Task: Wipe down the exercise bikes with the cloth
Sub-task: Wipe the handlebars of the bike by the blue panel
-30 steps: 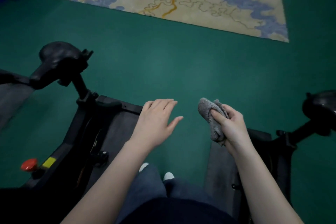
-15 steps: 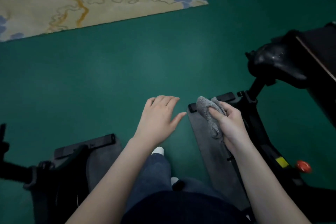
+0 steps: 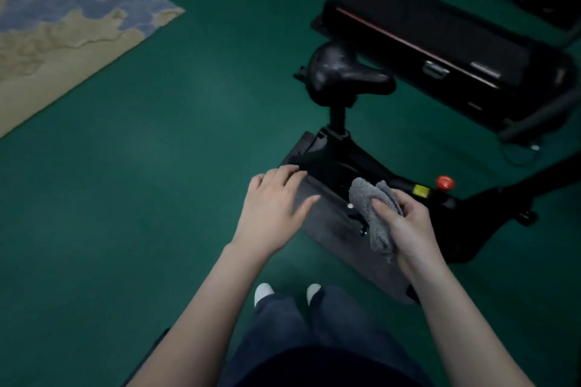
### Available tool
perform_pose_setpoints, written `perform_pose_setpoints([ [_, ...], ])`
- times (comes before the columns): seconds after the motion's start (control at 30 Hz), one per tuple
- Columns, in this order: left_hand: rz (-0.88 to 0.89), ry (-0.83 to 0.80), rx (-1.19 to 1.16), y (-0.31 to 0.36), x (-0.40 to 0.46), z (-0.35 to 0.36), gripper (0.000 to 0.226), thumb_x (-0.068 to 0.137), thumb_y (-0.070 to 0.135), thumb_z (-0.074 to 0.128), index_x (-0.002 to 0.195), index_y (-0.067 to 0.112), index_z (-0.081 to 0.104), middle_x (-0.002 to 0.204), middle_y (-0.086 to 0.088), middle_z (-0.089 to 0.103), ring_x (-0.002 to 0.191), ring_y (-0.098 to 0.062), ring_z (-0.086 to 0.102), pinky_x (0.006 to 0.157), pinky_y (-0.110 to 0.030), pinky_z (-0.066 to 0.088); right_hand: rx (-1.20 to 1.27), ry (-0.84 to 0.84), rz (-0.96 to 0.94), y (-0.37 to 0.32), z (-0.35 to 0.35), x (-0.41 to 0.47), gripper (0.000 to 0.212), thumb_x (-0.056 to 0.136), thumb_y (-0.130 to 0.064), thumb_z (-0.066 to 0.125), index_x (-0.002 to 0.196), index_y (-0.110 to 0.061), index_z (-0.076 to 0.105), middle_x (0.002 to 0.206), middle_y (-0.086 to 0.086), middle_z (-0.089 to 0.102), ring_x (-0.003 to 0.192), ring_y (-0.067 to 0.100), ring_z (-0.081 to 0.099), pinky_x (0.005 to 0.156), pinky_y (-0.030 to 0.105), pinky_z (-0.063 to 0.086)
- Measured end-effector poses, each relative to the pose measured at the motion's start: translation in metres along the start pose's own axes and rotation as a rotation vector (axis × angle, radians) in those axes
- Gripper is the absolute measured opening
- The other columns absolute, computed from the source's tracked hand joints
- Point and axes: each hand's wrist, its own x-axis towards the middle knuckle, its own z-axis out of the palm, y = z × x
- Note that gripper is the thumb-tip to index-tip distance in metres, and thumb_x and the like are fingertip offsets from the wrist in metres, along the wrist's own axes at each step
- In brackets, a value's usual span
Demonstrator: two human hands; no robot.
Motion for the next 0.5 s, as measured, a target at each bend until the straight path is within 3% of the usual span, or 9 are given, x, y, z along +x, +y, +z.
perform_pose_setpoints([
  [0.23,0.225,-0.101,-0.027,0.05,0.054,0.025,0.064,0.089,0.058,0.029,0.128,0.017,0.056,0.132,0.002,0.053,0.12,-0.019,0.05,0.101,-0.036,0.034,0.155,0.277,0.071,0.012,-0.059,0.009,0.018,0.09,-0.005,0.061,0.103,-0.017,0.065,0.097,0.006,0.07,0.085,0.018,0.066,0.077,0.032,0.052],
  [0.5,0.326,-0.103,-0.012,0.114,0.112,0.046,0.061,0.089,0.056,0.033,0.125,0.015,0.059,0.129,0.001,0.056,0.117,-0.022,0.053,0.098,-0.039,0.039,0.235,0.343,0.046,0.009,-0.116,0.047,0.02,0.09,-0.004,0.06,0.098,-0.022,0.065,0.098,0.002,0.071,0.089,0.015,0.067,0.078,0.028,0.05],
])
